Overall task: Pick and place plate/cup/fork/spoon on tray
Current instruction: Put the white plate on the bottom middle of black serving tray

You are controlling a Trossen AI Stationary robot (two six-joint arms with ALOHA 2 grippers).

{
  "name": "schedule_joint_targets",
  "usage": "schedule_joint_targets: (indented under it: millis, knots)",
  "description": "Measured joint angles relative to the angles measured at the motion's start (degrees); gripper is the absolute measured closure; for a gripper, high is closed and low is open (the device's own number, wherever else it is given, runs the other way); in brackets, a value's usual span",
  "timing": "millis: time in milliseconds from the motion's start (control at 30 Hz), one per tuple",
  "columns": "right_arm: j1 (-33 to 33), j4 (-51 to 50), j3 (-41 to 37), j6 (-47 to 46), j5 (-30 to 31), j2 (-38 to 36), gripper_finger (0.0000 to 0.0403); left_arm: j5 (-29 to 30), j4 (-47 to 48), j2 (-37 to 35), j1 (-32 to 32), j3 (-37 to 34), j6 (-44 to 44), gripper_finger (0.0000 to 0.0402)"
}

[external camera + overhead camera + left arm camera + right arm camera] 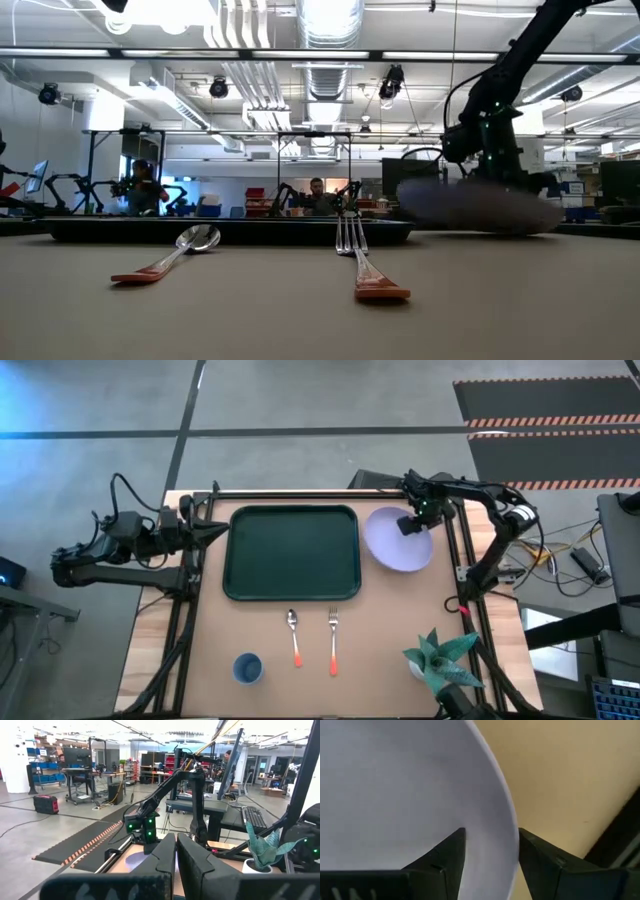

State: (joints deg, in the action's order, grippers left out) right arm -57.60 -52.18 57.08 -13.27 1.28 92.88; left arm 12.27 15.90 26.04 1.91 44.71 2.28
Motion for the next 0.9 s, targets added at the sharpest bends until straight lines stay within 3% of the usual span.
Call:
schedule_joint_targets:
  millis: [400,500,633,900]
  knots:
    - [-0.04,0.32,0.09,1.34,0.22,-1.35,0.0250,0.00,0.00,0.10,0.00,0.00,0.07,0.0401]
    - [-0.04,0.24,0.09,1.39,0.18,-0.96,0.0287,0.00,0.02,0.13,0.00,0.00,0.07,0.0401]
    - [-0.13,-0.23,0.23,2.69,0.00,0.14,0.0371,0.00,0.10,0.22,-0.01,0.00,0.08,0.0401]
    - [-0.13,0.10,0.05,4.28,-0.26,-1.81,0.0391,0.00,0.10,0.33,0.00,0.00,0.28,0.0402]
